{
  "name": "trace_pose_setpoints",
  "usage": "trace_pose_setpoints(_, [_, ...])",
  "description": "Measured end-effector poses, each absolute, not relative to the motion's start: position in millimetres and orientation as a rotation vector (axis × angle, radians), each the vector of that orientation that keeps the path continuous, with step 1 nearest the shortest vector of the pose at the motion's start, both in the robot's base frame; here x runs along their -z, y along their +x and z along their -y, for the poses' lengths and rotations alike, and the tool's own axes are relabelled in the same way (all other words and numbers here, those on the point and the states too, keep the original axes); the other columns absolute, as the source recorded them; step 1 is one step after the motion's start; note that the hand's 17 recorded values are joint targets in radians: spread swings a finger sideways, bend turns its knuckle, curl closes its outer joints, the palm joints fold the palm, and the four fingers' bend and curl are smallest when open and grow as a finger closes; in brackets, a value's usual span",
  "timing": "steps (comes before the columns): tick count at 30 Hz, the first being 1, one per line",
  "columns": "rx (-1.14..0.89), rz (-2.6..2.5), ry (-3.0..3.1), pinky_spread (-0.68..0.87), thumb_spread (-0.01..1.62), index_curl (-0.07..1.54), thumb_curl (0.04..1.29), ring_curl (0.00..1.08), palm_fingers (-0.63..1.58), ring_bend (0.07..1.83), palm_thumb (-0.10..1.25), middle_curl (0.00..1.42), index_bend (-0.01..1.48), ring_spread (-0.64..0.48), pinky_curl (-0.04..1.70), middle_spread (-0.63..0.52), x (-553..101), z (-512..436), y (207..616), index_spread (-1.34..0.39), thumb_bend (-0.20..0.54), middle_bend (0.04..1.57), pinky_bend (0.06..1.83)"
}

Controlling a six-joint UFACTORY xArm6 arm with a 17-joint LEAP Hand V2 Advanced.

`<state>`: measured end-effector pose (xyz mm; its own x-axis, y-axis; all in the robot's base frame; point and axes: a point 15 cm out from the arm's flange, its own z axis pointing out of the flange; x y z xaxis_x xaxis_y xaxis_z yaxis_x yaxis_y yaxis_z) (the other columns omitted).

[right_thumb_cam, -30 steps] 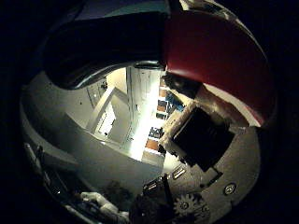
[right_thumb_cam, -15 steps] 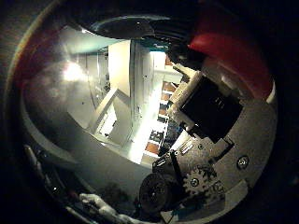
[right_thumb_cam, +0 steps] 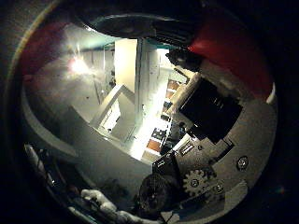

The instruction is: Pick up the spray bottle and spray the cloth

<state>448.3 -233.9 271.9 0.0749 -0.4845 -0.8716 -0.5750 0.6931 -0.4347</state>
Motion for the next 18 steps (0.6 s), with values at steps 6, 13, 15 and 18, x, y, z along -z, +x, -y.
trace_pose_setpoints(6, [-0.057, -1.579, -1.094, -0.18, 0.91, 0.7, 0.6, 0.61, 1.2, 1.44, 1.11, 0.65, 1.17, -0.16, 0.82, -0.07, -288, 224, 425, -0.16, -0.013, 1.32, 1.2])
trace_pose_setpoints(13, [-0.02, -1.596, -1.366, -0.18, 0.89, 0.68, 0.66, 0.61, 1.2, 1.45, 1.11, 0.63, 1.18, -0.16, 0.88, -0.07, -305, 203, 399, -0.16, -0.016, 1.35, 1.16])
trace_pose_setpoints(15, [-0.012, -1.599, -1.469, -0.18, 0.88, 0.68, 0.67, 0.61, 1.2, 1.45, 1.1, 0.63, 1.19, -0.16, 0.89, -0.07, -309, 194, 392, -0.16, -0.016, 1.35, 1.16])
trace_pose_setpoints(18, [-0.002, -1.612, -1.627, -0.18, 0.88, 0.67, 0.7, 0.61, 1.2, 1.45, 1.1, 0.62, 1.19, -0.16, 0.91, -0.07, -314, 179, 380, -0.16, -0.014, 1.36, 1.15])
